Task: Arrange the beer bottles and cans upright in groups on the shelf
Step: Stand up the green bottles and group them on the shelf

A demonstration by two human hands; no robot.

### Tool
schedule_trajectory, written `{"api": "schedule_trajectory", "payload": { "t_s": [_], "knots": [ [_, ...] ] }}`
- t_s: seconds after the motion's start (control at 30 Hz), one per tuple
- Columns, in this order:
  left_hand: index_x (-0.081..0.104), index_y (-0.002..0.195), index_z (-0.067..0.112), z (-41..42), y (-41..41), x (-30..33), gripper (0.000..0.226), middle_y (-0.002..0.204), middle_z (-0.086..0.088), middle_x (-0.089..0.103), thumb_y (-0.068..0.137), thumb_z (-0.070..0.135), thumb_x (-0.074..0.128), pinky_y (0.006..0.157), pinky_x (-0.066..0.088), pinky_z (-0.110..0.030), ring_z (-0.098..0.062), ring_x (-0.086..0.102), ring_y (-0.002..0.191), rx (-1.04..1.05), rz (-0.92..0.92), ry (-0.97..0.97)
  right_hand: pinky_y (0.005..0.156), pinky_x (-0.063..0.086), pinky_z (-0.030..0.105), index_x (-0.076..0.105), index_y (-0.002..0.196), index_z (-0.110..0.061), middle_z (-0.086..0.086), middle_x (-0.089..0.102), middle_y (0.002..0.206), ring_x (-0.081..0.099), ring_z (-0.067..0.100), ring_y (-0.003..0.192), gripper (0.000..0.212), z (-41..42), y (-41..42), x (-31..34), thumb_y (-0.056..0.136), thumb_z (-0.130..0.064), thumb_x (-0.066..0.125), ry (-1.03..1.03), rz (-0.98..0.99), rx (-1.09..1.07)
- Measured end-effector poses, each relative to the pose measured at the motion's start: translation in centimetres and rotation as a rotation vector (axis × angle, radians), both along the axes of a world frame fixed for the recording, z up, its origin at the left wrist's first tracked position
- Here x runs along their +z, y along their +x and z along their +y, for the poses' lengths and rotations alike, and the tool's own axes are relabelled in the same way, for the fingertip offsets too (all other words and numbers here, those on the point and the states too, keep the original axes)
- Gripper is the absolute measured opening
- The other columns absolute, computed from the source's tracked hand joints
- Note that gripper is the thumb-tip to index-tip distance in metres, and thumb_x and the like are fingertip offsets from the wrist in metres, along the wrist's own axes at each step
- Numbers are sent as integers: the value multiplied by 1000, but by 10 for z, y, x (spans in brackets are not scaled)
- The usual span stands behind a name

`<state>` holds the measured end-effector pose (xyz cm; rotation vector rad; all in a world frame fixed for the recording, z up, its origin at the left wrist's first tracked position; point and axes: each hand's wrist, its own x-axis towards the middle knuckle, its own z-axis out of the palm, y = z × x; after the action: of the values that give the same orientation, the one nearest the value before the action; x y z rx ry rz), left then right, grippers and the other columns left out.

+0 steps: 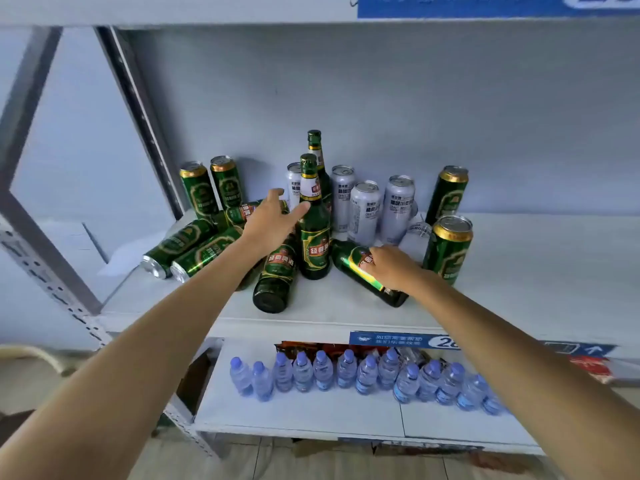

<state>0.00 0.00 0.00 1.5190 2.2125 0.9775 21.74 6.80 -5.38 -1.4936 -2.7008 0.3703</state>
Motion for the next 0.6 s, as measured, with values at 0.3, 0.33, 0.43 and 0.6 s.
{"api": "schedule_trajectory", "payload": {
  "t_s": [0.3,0.33,0.43,0.6],
  "knots": [
    [48,104,18,41,14,-6,42,91,0,63,88,57,53,69,48,-36,-26,63,88,43,46,111,73,42,27,57,117,2,15,61,106,56,26,88,47,29,-25,16,83,-28,69,-224,-217,-80],
    [49,102,20,42,13,-6,41,91,1,64,87,58,53,69,50,-36,-25,63,85,50,60,117,74,42,28,56,119,1,13,58,104,55,24,88,50,31,-27,19,82,-29,71,-251,-238,-76],
    [50,102,24,44,9,-3,42,86,4,63,84,62,56,63,47,-31,-21,61,75,27,27,115,80,45,30,51,125,-4,8,53,108,53,23,93,61,39,-33,23,78,-35,74,-341,-282,-74],
    [55,107,19,50,6,-1,42,94,1,67,85,56,58,67,53,-33,-22,65,85,-9,15,132,87,47,32,47,131,-8,10,52,127,52,23,100,69,40,-38,24,76,-37,75,-338,-311,-82]
  ]
}}
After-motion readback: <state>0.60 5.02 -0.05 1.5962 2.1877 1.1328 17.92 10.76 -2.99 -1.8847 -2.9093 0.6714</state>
